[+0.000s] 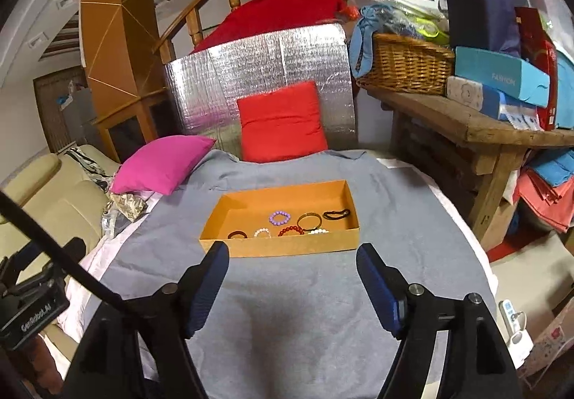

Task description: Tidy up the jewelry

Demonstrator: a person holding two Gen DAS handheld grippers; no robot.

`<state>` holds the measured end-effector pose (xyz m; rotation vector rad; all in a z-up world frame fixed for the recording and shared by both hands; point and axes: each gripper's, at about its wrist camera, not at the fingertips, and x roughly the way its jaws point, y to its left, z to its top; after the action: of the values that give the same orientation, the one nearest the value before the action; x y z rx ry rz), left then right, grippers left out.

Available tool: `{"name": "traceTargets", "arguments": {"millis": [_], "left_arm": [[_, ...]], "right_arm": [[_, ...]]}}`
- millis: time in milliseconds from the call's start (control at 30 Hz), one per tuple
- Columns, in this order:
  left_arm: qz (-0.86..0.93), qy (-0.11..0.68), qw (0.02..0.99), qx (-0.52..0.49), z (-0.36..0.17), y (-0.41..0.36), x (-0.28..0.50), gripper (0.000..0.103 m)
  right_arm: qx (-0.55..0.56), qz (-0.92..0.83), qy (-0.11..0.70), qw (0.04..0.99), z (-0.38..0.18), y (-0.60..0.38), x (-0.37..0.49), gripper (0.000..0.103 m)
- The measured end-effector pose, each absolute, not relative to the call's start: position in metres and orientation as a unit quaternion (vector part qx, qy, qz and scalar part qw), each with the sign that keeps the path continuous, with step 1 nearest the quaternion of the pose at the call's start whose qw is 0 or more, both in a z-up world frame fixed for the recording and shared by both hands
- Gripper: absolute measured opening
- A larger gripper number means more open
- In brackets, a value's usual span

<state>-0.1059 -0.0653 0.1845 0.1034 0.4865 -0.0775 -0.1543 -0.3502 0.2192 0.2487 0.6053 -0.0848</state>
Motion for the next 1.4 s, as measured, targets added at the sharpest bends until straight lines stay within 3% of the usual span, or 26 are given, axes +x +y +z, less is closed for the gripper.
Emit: {"name": "traceTargets", "arguments": {"millis": [267, 567, 933, 1400], "left_arm": [[-0.043, 0.266, 0.963, 0.034, 0.18, -0.078, -0.027, 0.094], [-0.029, 0.284, 0.958, 0.034, 0.147, -0.096, 0.048, 0.094], [-0.029, 0.301, 0.952, 0.039, 0.112, -0.107, 0.082, 0.094], [-0.026, 0.313, 0.948, 0.052, 0.102, -0.106, 0.093, 0.094]], "right_arm": [[0.133, -0.049, 0.317, 0.938, 0.215, -0.363, -0.076, 0.077], [0.132, -0.049, 0.35, 0.926, 0.172, -0.369, -0.005, 0.077], [0.118, -0.056, 0.376, 0.917, 0.134, -0.37, 0.027, 0.077], [0.107, -0.054, 0.378, 0.918, 0.125, -0.361, 0.047, 0.077]]}}
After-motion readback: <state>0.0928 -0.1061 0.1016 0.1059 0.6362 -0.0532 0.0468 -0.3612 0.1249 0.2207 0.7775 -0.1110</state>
